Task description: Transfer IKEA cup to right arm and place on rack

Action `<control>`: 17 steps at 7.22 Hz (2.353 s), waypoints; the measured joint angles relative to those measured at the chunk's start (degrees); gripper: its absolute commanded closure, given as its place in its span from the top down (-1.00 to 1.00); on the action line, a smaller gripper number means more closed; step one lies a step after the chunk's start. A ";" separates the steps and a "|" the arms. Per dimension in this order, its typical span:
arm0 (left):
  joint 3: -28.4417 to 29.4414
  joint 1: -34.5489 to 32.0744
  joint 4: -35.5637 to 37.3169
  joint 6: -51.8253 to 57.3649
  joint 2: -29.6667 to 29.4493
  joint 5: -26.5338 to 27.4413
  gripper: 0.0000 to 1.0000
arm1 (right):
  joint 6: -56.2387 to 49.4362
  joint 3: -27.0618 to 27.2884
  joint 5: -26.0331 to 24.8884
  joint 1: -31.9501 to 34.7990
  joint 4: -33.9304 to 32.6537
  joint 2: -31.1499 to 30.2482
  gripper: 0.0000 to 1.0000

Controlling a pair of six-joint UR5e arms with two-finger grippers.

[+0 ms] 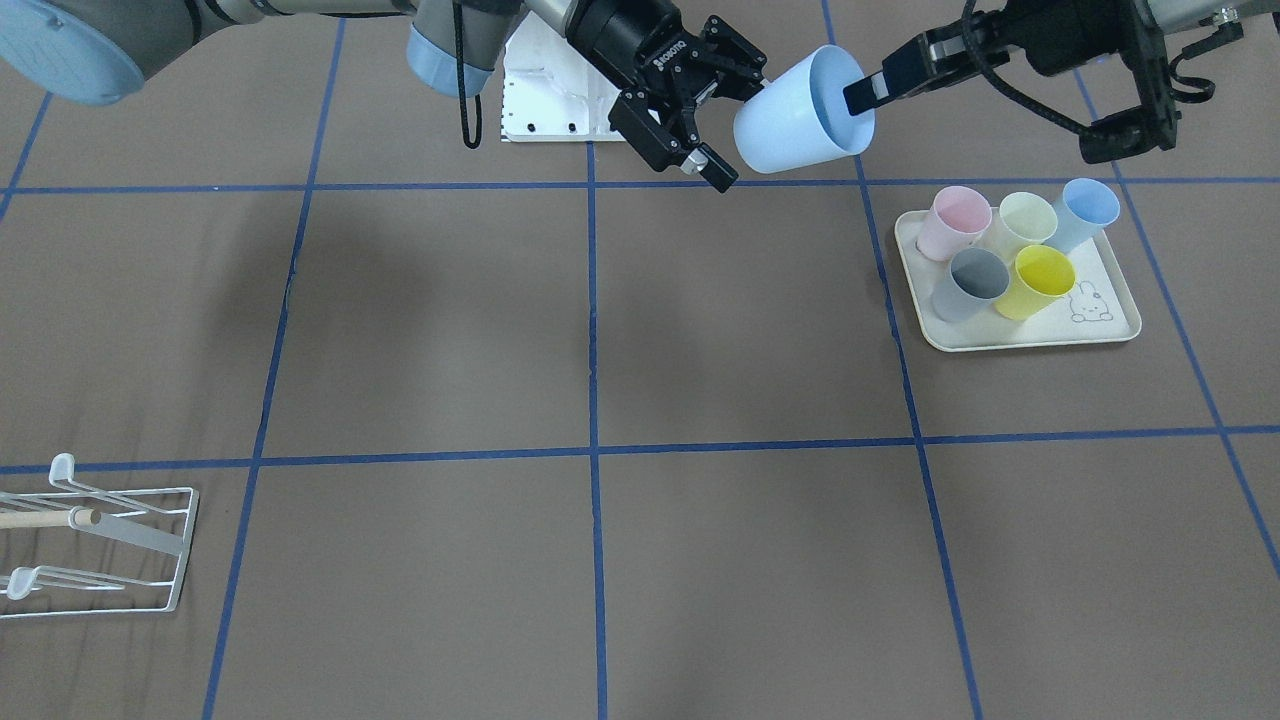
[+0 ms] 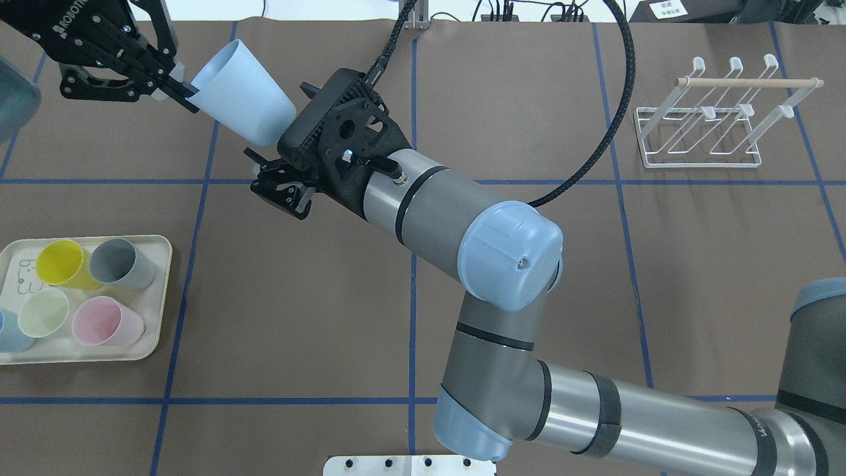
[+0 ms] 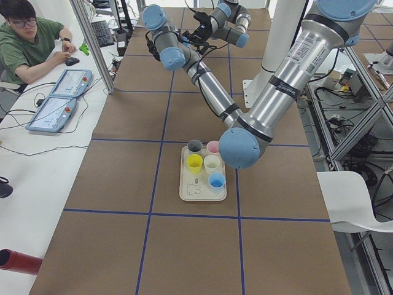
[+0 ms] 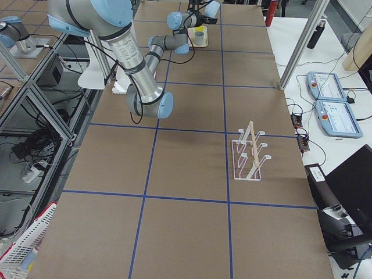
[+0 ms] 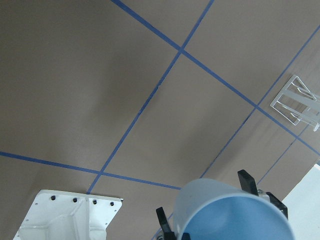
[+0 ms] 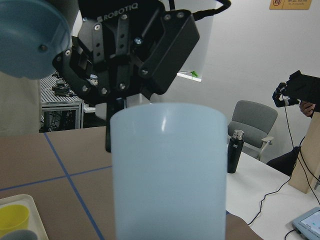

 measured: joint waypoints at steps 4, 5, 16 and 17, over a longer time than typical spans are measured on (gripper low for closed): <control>-0.03 0.45 0.00 0.00 -0.03 0.03 -1.00 | -2.96 0.28 -0.02 -0.13 0.00 0.06 0.90; -0.03 0.47 -0.03 0.00 -0.06 0.03 -1.00 | -3.30 0.30 -0.02 -0.23 0.00 0.03 0.90; 0.06 0.56 -0.01 0.00 -0.18 0.12 -0.85 | -5.65 0.59 -1.59 -1.24 -0.20 0.07 0.06; 0.08 0.59 -0.02 -0.05 -0.20 0.12 -0.08 | -5.95 0.59 -2.36 -1.43 -0.40 -0.04 -0.01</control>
